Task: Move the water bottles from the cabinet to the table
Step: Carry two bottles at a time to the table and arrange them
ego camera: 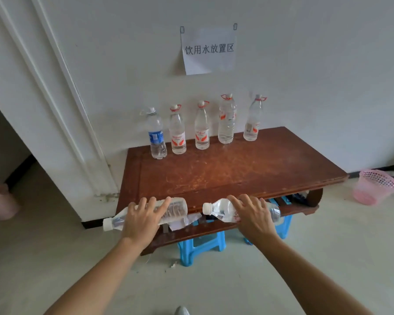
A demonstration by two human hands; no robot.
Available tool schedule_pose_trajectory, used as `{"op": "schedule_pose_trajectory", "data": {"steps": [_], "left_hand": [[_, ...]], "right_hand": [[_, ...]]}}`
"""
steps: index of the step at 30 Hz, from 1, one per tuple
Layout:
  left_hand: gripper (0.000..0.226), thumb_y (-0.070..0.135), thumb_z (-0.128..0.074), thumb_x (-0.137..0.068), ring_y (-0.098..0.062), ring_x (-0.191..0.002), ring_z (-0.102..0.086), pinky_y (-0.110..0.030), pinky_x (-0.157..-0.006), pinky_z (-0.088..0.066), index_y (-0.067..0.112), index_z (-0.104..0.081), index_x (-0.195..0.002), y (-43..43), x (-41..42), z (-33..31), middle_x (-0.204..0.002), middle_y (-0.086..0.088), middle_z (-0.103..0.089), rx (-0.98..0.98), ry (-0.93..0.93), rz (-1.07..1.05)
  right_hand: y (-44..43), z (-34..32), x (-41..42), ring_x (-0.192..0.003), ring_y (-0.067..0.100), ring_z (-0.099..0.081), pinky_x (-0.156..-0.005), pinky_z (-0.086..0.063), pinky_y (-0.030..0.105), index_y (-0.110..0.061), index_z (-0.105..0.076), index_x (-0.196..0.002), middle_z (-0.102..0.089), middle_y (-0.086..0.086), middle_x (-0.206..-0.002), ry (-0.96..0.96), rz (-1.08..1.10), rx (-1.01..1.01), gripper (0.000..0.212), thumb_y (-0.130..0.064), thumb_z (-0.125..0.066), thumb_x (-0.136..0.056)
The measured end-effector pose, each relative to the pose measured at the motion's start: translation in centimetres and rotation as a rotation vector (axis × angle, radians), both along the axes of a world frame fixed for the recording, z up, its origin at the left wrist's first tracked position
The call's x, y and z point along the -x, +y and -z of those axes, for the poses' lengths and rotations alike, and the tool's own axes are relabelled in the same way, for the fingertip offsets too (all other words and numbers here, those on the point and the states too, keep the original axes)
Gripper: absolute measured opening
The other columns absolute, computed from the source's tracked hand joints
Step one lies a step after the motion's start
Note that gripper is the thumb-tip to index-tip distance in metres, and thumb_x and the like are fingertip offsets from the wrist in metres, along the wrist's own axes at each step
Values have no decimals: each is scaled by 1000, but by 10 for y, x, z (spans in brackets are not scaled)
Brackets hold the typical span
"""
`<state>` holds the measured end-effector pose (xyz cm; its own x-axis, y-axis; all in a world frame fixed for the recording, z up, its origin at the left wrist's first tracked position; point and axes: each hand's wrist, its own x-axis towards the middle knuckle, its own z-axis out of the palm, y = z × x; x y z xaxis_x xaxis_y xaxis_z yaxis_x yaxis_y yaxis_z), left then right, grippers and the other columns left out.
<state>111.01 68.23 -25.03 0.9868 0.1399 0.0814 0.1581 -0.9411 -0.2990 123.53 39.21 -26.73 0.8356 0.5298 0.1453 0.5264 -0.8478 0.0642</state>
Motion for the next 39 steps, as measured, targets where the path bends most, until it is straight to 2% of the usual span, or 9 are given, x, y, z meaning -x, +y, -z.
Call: {"op": "schedule_pose_trajectory", "data": {"steps": [5, 8, 14, 20, 25, 28, 33, 36, 39], "left_hand": [[95, 29, -97, -53, -34, -88, -61, -49, -68, -52, 26, -58, -139, 65, -107, 9, -105, -12, -67, 57, 41, -46], [95, 34, -95, -57, -33, -92, -62, -48, -71, -52, 29, -54, -142, 108, -180, 8, -109, -11, -67, 21, 121, -46], [93, 39, -91, -64, -33, -98, -60, -49, -76, -52, 30, -49, -146, 137, -253, 15, -113, -11, -65, 85, 142, -98], [93, 41, -84, -73, -30, -108, -57, -46, -82, -50, 33, -37, -152, 151, -312, 36, -123, -8, -63, 23, 249, -149], [93, 38, -84, -75, -28, -113, -55, -46, -87, -47, 35, -33, -153, 160, -347, 40, -127, -5, -60, -8, 343, -242], [89, 34, -85, -74, -29, -107, -57, -47, -82, -48, 33, -38, -150, 167, -362, 44, -118, -6, -62, -51, 412, -287], [76, 28, -69, -89, -33, -114, -53, -48, -87, -47, 24, -28, -153, 183, -394, 53, -125, -10, -56, -127, 560, -296], [74, 28, -68, -90, -36, -120, -50, -52, -92, -45, 17, -28, -151, 190, -422, 56, -131, -15, -51, -251, 614, -251], [69, 26, -67, -90, -39, -122, -49, -56, -98, -42, 13, -33, -149, 191, -447, 65, -133, -18, -50, -327, 653, -189]], "right_hand": [[62, -1, -98, -100, 30, -64, -92, -51, 54, -34, -44, -137, -62, 0, -115, 12, 15, -5, 84, -25, -85, -65], [99, 0, -163, -97, 33, -66, -90, -51, 57, -30, -49, -135, -64, 3, -112, 9, 18, -10, 77, -21, -83, -66], [133, 6, -234, -99, 32, -67, -88, -53, 54, -31, -46, -133, -66, 3, -113, 18, -25, -85, 80, -20, -86, -65], [174, 31, -325, -110, 32, -62, -100, -46, 54, -33, -44, -139, -61, 1, -126, 179, -92, -287, 72, -35, -81, -77], [220, 50, -407, -107, 35, -62, -94, -47, 49, -27, -50, -140, -61, 2, -127, 328, -180, -444, 70, -33, -81, -78], [253, 65, -438, -104, 29, -64, -85, -50, 41, -30, -50, -136, -63, -2, -124, 443, -196, -575, 69, -35, -83, -75], [290, 83, -457, -99, 6, -61, -86, -50, 29, -38, -50, -126, -64, -19, -113, 719, -27, -932, 68, -40, -89, -71], [296, 90, -460, -91, -3, -60, -85, -45, 20, -47, -44, -120, -59, -30, -102, 784, 75, -988, 71, -36, -92, -69], [293, 92, -464, -97, 2, -58, -87, -45, 23, -45, -43, -124, -56, -32, -102, 815, 109, -954, 75, -36, -92, -69]]}}
